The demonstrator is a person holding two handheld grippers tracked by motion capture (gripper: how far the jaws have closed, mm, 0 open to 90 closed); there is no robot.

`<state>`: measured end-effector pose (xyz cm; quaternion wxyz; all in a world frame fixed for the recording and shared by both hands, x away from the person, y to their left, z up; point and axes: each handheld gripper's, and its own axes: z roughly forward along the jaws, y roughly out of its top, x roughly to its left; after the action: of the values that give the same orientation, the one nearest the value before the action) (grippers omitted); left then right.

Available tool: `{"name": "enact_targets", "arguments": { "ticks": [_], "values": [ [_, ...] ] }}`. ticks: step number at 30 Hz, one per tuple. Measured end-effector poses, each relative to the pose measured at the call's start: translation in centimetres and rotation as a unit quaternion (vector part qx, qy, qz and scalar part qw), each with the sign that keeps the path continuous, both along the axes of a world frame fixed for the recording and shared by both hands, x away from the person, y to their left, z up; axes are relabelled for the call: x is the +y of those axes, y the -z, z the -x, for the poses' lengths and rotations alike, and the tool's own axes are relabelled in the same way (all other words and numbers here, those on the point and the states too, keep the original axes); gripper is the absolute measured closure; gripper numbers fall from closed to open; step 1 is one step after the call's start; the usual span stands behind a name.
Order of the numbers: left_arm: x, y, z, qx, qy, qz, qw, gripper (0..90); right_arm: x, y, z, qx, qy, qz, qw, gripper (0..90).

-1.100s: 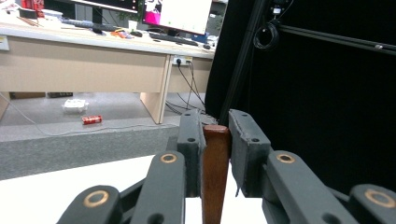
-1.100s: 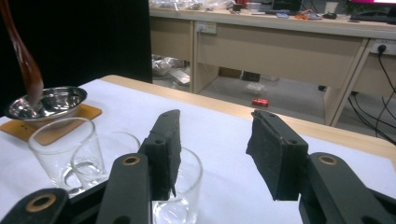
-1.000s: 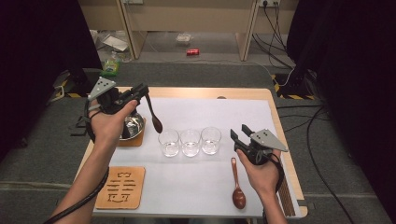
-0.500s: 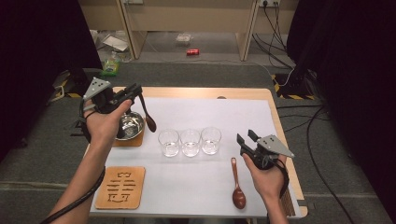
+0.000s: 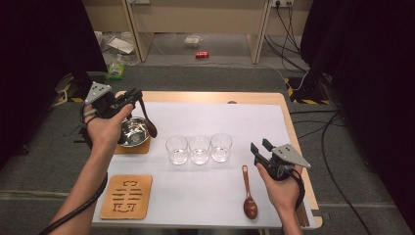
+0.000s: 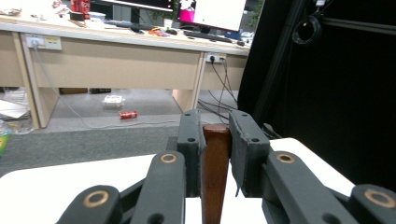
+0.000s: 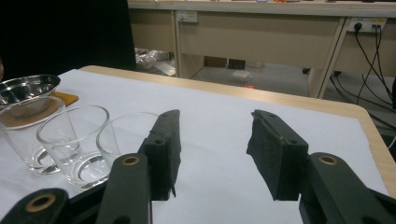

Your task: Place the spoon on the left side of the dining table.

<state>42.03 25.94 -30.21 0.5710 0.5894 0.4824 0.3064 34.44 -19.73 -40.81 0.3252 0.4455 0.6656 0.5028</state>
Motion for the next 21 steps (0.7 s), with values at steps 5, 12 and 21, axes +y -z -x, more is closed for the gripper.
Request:
{"name": "enact_targets", "arguments": {
  "ticks": [5,12,21],
  "values": [
    [0.6,0.4,-0.6,0.004,-0.011,-0.004,0.9999,74.8,0.0,0.1,0.0,0.003,0.000,-0.001,1.0000,53.1],
    [1.3,1.1,-1.4,0.012,-0.030,-0.009,0.9994,74.8,0.0,0.1,0.0,0.002,0.000,-0.001,1.0000,53.1],
    [2.0,2.2,-2.2,0.016,-0.055,-0.016,0.9982,74.8,-0.1,0.3,0.1,0.004,0.001,-0.001,1.0000,53.1]
  ]
}}
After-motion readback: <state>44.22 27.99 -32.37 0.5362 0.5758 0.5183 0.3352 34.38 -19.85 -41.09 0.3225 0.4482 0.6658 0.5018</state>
